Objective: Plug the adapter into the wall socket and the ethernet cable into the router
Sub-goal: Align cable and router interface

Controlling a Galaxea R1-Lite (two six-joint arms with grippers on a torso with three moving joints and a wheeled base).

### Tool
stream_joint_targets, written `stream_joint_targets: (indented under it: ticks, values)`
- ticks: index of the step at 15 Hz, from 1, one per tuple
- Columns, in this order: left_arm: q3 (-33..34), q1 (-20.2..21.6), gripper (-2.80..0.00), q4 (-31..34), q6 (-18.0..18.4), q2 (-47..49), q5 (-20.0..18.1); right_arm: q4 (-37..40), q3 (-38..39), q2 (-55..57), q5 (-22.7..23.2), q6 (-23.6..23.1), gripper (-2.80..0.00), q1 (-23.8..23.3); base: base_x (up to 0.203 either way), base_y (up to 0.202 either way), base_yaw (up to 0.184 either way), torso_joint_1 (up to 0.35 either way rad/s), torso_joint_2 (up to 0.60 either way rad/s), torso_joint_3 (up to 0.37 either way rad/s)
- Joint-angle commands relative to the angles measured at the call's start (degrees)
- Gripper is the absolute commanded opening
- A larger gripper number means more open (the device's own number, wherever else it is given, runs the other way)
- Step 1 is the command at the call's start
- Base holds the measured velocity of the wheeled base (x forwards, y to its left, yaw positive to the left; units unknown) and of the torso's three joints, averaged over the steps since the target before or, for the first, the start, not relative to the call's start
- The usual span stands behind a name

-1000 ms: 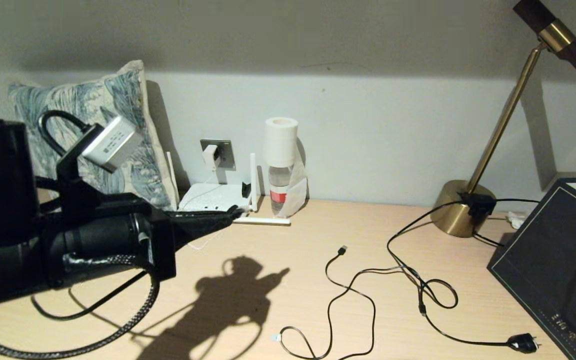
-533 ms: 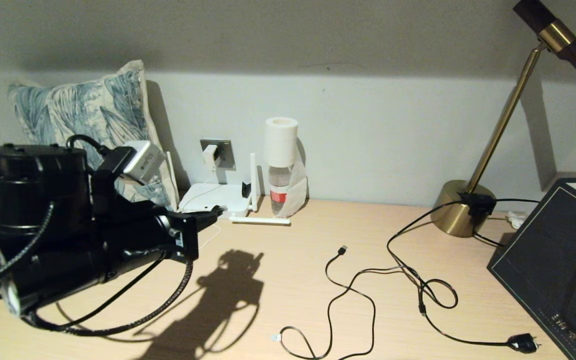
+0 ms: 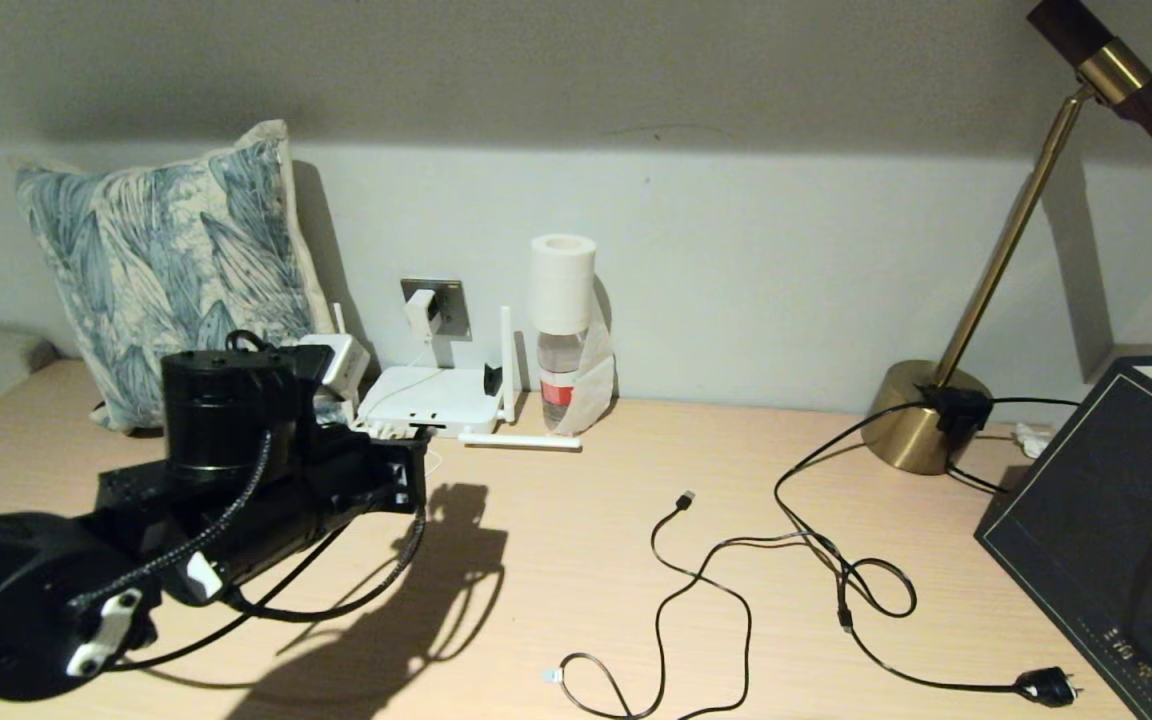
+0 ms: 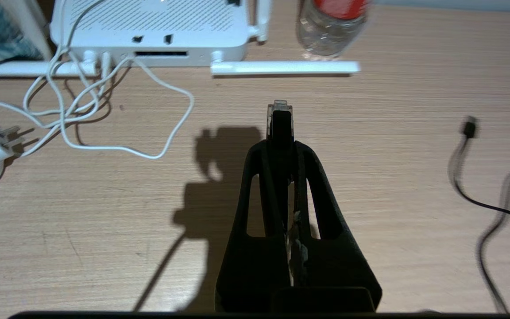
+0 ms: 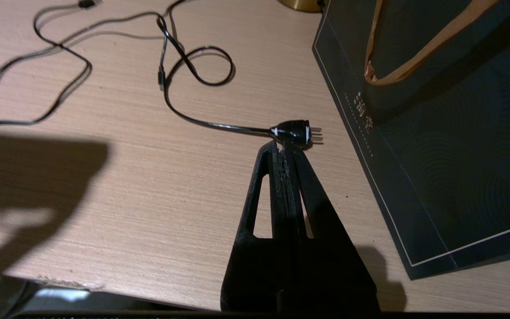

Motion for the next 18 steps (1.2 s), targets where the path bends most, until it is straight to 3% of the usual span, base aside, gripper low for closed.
stream_joint_targets:
  ticks: [1, 4, 9, 13, 18]
  values:
    - [-0.1, 2.1, -2.8, -2.2, 0.1, 5.9, 0.2, -0.1, 0.3, -2.3, 0.1, 0.9, -2.8, 0.2, 0.0, 0.0, 0.0, 0.0, 0.0, 0.0]
    - [0.0, 4.5, -2.8, -4.0, 0.0, 8.6, 0.1, -0.1, 0.2, -2.3, 0.2, 3.5, -2.8, 0.2, 0.0, 0.0, 0.0, 0.0, 0.0, 0.0]
    - [0.3, 7.3, -2.8, -13.5, 0.2, 14.9, -0.3, -0.1, 0.2, -2.3, 0.2, 3.5, -2.8, 0.2, 0.0, 0.0, 0.0, 0.0, 0.0, 0.0]
    - [-0.1, 8.7, -2.8, -15.2, 0.0, 17.4, -0.8, -0.1, 0.2, -2.3, 0.2, 3.5, -2.8, 0.2, 0.0, 0.0, 0.0, 0.0, 0.0, 0.0]
    - [-0.9, 10.7, -2.8, -23.1, 1.1, 21.7, -0.8, -0.1, 0.2, -2.3, 0.2, 3.5, -2.8, 0.2, 0.0, 0.0, 0.0, 0.0, 0.0, 0.0]
